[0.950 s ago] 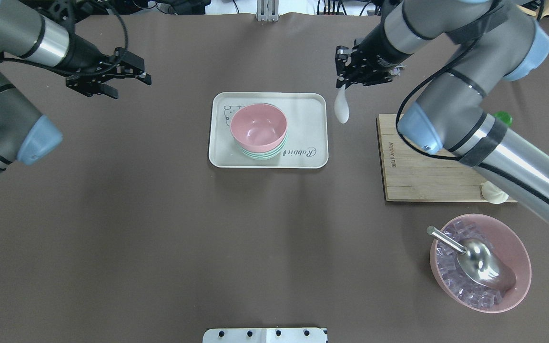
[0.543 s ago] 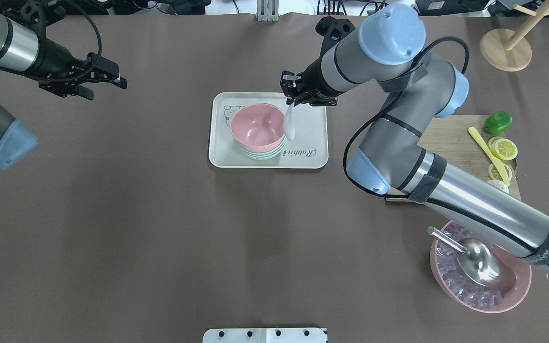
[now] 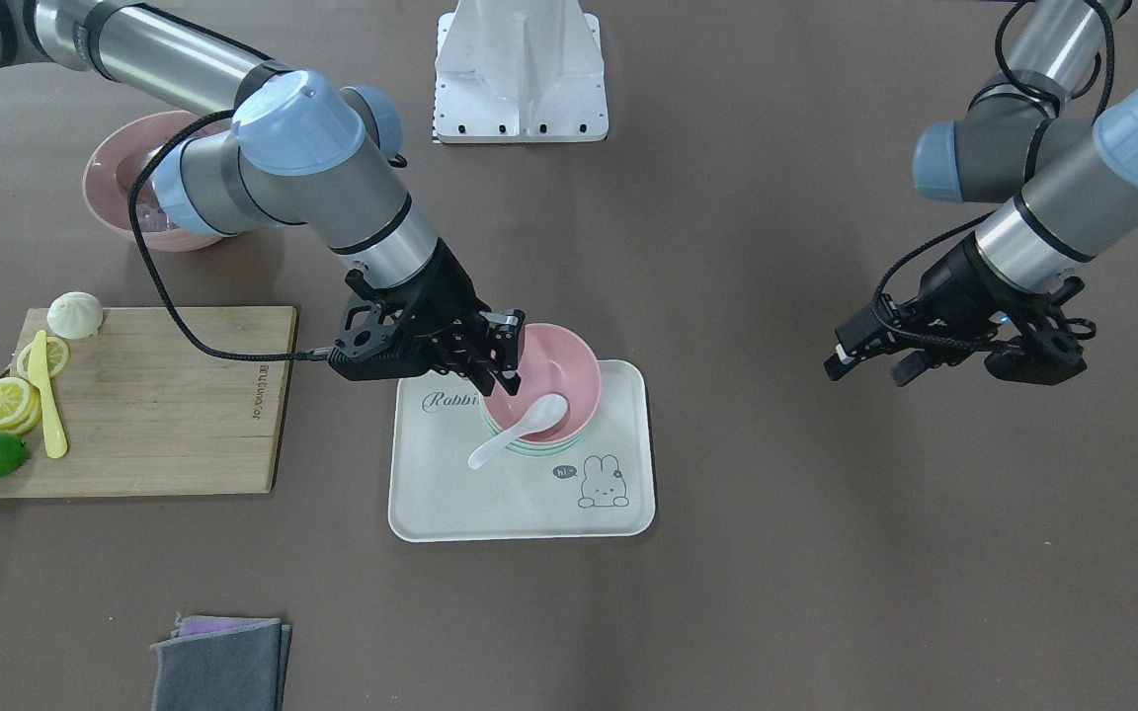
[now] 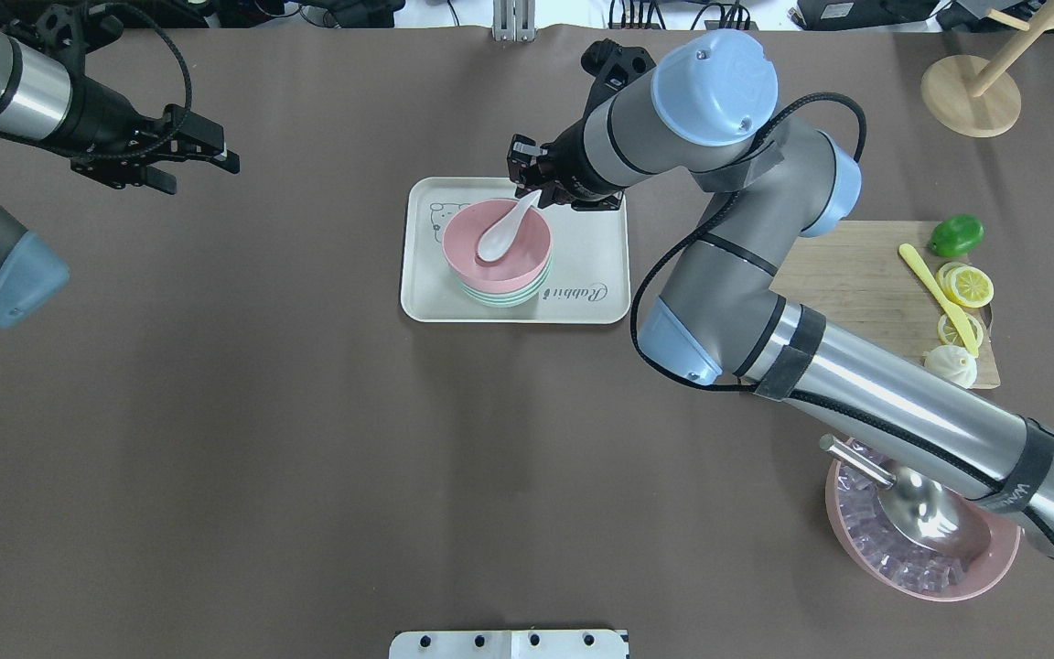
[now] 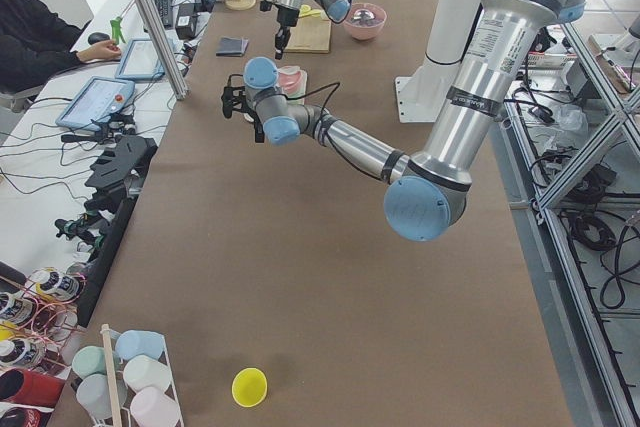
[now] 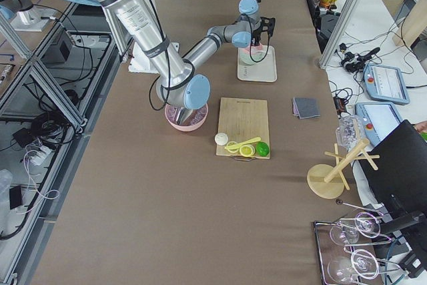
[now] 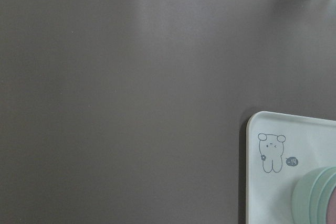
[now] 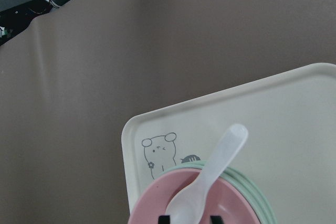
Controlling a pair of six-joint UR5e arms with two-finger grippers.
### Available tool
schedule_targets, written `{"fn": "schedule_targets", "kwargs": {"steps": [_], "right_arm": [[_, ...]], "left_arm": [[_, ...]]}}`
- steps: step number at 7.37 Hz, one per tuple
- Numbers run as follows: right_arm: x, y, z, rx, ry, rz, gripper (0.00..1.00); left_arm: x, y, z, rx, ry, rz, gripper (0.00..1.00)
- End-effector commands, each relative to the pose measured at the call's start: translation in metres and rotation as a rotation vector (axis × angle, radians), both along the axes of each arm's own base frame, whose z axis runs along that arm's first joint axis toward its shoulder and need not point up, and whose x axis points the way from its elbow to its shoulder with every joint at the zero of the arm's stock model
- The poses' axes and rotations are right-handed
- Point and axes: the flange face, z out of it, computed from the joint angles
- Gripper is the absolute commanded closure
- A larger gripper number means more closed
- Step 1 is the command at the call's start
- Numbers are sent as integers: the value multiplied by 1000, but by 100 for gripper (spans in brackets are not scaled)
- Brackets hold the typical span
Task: Stack pink bowl on green and place spoon
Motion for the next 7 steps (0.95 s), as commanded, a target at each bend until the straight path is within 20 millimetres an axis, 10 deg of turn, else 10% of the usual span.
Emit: {"fn": "schedule_targets", "kwargs": {"steps": [1,3,4,7], "right_arm": [[-9,-9,-13,-18,-6,25,34],[-5,-7,-17,-14,-16,26,1],[10,-6,-25,-7,-35,25,1],[130,-28,55,10,19,-69,0]], "left_arm": [[0,0,2,-2,-1,0,2],[0,0,4,-5,-3,0,2],[-9,-1,11,17,-17,0,2],[-45,-4,48,33,-81,-52,2]]}}
